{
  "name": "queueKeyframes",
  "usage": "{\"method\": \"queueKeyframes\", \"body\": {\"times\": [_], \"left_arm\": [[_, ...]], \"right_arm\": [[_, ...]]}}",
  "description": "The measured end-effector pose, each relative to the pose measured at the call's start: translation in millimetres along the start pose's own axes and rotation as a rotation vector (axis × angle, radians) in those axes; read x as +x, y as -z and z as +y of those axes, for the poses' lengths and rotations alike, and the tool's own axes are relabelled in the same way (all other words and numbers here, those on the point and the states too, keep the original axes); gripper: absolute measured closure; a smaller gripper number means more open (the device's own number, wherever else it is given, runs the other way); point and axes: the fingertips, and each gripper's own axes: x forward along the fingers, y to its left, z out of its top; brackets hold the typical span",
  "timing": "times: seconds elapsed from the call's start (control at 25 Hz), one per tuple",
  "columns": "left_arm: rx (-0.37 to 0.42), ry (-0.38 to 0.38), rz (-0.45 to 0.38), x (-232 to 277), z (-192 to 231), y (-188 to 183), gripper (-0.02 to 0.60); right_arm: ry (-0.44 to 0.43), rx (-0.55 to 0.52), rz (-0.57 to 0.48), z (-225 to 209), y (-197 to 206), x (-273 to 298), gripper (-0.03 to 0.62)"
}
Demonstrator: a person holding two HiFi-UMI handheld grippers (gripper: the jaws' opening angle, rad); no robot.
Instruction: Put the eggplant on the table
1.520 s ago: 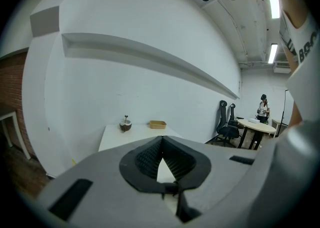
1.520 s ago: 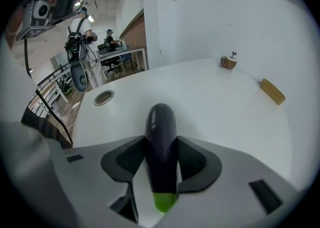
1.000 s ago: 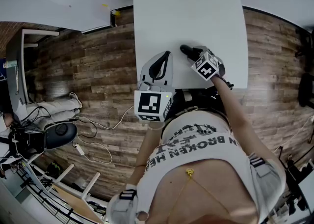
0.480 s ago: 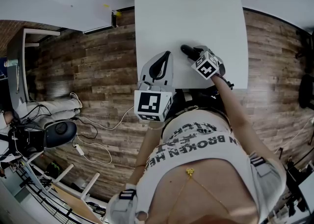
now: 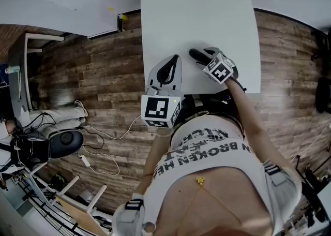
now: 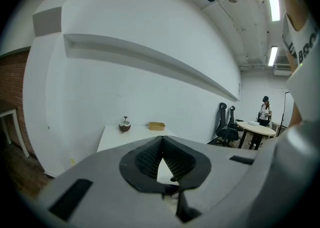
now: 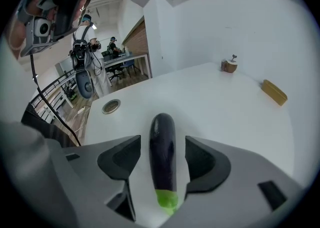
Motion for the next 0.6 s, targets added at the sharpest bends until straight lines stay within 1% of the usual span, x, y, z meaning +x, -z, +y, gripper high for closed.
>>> {"method": "queueKeyframes", "body": {"times": [0.6], "left_arm": [[0.009, 0.009, -0.001, 2, -4, 0, 0.577]], "right_arm": [[0.008, -0.013, -0.058, 2, -15, -25, 0.344]]}}
